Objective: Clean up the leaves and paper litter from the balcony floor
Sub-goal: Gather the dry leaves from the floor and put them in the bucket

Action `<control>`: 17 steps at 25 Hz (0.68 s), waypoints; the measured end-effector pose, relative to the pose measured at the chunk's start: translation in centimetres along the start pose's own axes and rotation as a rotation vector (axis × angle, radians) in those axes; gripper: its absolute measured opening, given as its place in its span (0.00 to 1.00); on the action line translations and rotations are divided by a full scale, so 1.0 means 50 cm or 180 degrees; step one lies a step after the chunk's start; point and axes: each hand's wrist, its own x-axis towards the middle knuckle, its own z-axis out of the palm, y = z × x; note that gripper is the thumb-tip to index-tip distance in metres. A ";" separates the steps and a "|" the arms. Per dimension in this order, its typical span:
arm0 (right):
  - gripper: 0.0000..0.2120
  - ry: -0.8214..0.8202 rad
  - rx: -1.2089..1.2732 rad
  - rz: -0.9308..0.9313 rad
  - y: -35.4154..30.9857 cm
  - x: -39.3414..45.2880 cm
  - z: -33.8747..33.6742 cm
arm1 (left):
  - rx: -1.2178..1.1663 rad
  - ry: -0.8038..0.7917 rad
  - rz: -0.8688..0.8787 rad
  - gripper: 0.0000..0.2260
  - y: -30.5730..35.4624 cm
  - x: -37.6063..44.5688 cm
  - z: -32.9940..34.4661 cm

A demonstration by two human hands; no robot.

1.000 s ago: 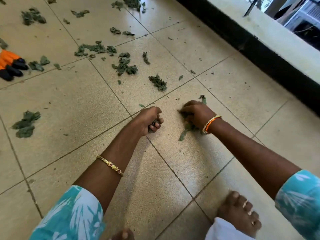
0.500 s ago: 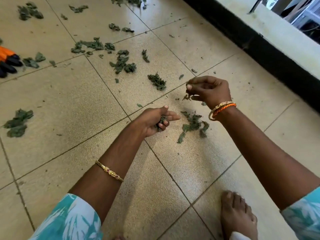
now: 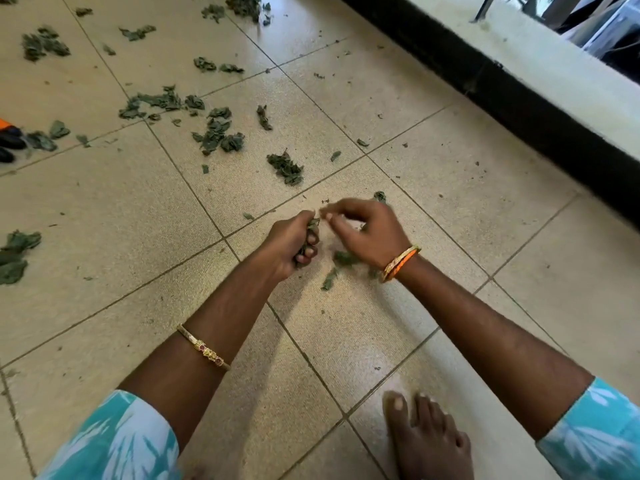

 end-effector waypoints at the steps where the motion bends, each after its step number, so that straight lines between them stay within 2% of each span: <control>1: 0.11 0.0188 -0.0096 0.0159 0.029 0.021 -0.018 | -0.0047 0.0068 -0.0042 0.15 0.003 0.001 -0.002; 2: 0.13 0.0156 -0.0411 0.0306 0.065 0.042 -0.036 | -0.0118 0.0122 -0.0098 0.15 0.005 0.001 -0.006; 4: 0.20 -0.0450 -0.1119 0.0472 0.143 0.063 -0.057 | -0.0199 0.0124 -0.0215 0.14 0.007 -0.001 -0.017; 6: 0.22 -0.0742 -0.1449 0.0361 0.198 0.049 -0.048 | -0.0193 0.0030 -0.0313 0.12 0.005 -0.006 -0.023; 9: 0.15 -0.0190 -0.1637 -0.0256 0.223 0.011 -0.034 | -0.0148 0.0033 -0.0410 0.10 -0.006 -0.020 -0.024; 11: 0.11 -0.0001 -0.1689 -0.0440 0.214 0.007 -0.041 | -0.0116 0.0070 -0.0399 0.10 -0.015 -0.027 -0.024; 12: 0.09 0.0084 -0.1608 -0.0400 0.207 0.009 -0.048 | -0.0099 0.0097 -0.0377 0.10 -0.018 -0.033 -0.024; 14: 0.09 0.0302 -0.1116 0.0043 0.183 0.009 -0.057 | -0.0100 0.0178 -0.0307 0.13 -0.025 -0.050 -0.021; 17: 0.09 0.0676 0.0131 0.0858 0.108 -0.012 -0.064 | -0.0060 0.0283 -0.0250 0.16 -0.035 -0.084 -0.002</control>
